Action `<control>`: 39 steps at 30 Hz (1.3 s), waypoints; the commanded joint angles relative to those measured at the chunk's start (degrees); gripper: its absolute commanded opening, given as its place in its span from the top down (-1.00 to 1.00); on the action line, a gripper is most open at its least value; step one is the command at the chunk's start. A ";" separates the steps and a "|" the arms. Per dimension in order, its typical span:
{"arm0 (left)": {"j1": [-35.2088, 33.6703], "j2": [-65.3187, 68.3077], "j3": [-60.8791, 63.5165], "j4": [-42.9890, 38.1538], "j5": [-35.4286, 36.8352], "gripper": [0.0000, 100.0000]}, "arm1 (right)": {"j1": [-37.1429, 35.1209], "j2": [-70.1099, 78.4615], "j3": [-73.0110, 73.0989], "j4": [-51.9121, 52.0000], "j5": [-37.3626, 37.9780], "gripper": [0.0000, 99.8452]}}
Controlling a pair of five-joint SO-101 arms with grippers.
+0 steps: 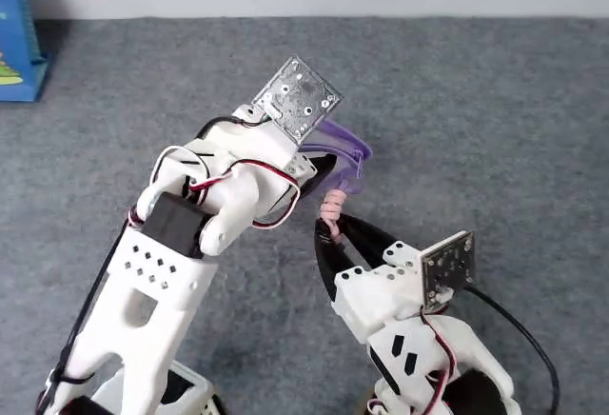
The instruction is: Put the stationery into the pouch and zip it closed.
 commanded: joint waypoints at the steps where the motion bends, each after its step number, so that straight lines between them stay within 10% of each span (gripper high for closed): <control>1: -1.23 2.90 -0.04 0.79 -0.35 0.52 | -0.57 -0.66 -5.98 -0.57 0.53 0.98; 20: -14.86 -12.66 0.57 20.40 -6.95 0.52 | -0.57 13.14 -13.45 -30.73 -0.44 0.98; 39: -34.20 -44.75 26.86 11.34 -10.90 0.52 | -0.92 31.16 -31.38 -25.89 -0.44 0.98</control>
